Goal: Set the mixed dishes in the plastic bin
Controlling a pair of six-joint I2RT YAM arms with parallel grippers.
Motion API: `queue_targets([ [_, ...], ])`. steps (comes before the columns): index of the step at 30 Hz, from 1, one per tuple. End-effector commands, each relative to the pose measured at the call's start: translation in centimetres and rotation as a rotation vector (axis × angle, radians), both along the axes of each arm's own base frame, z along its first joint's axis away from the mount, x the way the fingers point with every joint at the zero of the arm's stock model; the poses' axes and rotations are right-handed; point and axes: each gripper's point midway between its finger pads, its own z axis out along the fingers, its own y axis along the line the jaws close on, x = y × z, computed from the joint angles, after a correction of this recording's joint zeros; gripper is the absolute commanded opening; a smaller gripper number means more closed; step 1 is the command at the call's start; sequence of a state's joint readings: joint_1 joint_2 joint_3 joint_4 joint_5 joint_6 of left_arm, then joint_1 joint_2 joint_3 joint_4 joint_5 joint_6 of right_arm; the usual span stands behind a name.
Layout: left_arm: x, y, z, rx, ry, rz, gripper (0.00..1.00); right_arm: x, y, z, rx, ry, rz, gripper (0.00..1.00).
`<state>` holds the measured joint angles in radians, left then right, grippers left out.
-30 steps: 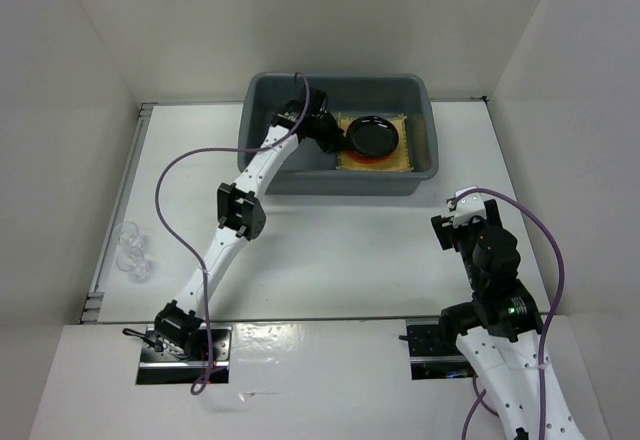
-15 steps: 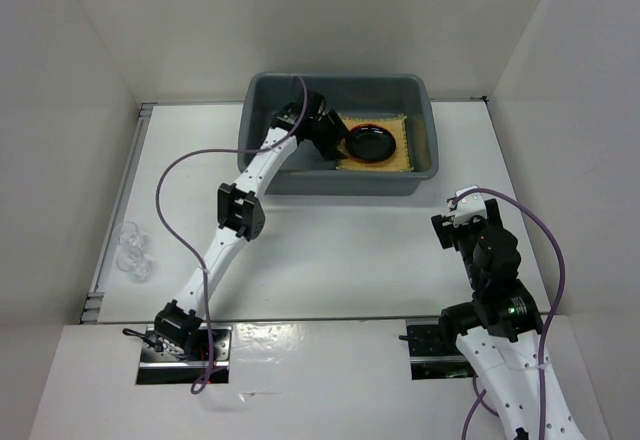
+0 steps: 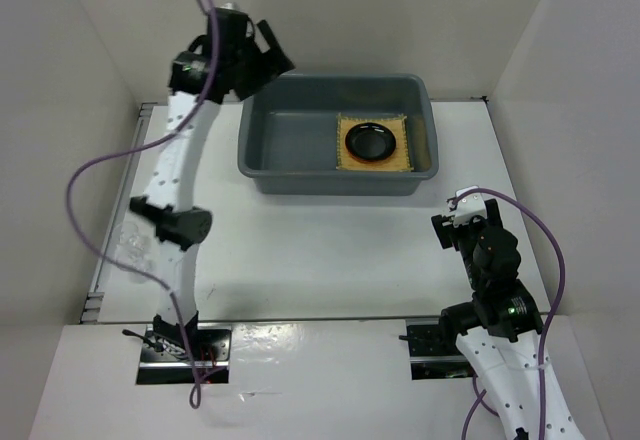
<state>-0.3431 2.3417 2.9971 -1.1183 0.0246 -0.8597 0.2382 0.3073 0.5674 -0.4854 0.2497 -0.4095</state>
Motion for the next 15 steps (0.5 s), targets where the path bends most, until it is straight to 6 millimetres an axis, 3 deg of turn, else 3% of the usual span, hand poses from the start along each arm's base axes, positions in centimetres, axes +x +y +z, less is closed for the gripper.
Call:
queue_targets([
  [1, -6.1, 11.5, -2.5, 0.348, 0.182, 0.360, 1.00, 0.3, 0.4, 1.1, 0.024, -0.052, 0.014, 0.80],
  [2, -8.9, 14.0, 0.1, 0.283, 0.144, 0.412, 1.00, 0.3, 0.6, 1.1, 0.027, -0.051, 0.024, 0.80],
  [3, -7.8, 17.0, 0.4, 0.206, 0.084, 0.495, 1.00, 0.2, 0.6, 0.9, 0.015, -0.042, 0.026, 0.80],
  [4, -11.7, 18.5, -4.0, 0.169, 0.172, 0.531, 1.00, 0.2, 1.0, 0.9, 0.018, -0.041, 0.049, 0.80],
  [5, -12.2, 20.1, -4.3, 0.125, 0.117, 0.594, 1.00, 0.2, 1.0, 0.9, 0.018, -0.041, 0.049, 0.80],
  [7, -16.4, 24.3, -7.5, 0.175, 0.157, 0.719, 1.00, 0.3, 1.4, 0.7, 0.018, -0.032, 0.067, 0.80],
  [9, -18.4, 26.9, -9.5, 0.273, 0.243, 0.761, 1.00, 0.3, 1.2, 0.7, 0.016, -0.032, 0.057, 0.80],
  [13, -21.8, 33.1, -15.8, 0.413, 0.581, 0.940, 1.00, 0.3, 1.1, 0.7, 0.014, -0.033, 0.048, 0.80],
  [15, -22.9, 34.2, -18.8, 0.454, 0.750, 0.942, 1.00, 0.4, 1.3, 0.3, 0.014, -0.023, 0.059, 0.80],
])
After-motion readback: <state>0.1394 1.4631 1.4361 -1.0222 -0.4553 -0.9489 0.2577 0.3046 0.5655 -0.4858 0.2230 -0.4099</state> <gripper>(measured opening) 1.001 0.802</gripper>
